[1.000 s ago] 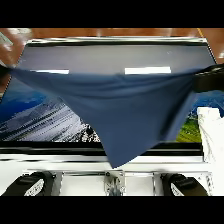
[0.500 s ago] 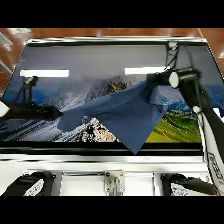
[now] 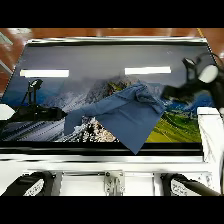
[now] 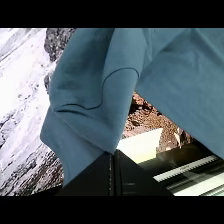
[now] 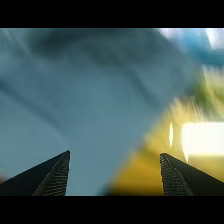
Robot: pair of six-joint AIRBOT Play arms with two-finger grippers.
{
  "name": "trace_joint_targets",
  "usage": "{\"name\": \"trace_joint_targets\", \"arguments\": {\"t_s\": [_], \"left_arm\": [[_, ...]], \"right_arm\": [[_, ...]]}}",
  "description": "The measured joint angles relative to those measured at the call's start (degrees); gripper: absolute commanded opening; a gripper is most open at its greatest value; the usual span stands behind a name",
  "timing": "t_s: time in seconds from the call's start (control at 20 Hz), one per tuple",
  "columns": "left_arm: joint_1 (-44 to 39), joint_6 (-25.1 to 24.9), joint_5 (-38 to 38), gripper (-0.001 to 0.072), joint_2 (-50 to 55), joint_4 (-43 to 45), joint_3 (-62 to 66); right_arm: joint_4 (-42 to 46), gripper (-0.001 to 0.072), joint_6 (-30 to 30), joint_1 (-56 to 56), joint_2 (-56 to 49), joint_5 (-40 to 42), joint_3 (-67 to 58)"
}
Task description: Fold the shirts.
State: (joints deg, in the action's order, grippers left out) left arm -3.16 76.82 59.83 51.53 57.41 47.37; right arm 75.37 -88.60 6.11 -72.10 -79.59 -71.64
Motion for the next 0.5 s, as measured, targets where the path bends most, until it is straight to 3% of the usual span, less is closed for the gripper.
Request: {"name": "trace_joint_targets", "arguments": {"t_s": [0.2,0.35,0.5], "left_arm": [[0.0,-0.52,-0.17,0.0035,0.0,-0.2,0.44],[0.0,-0.61,-0.24,0.0035,0.0,-0.22,0.55],[0.0,-0.66,-0.28,0.0035,0.0,-0.22,0.57]], "right_arm": [[-8.24,0.0674,-0.48,4.17,11.26,-1.66,22.82],[-17.11,0.0674,-2.34,2.03,16.81,5.84,40.44],[-22.05,0.0673,-5.35,-3.02,18.84,14.14,50.05]]}}
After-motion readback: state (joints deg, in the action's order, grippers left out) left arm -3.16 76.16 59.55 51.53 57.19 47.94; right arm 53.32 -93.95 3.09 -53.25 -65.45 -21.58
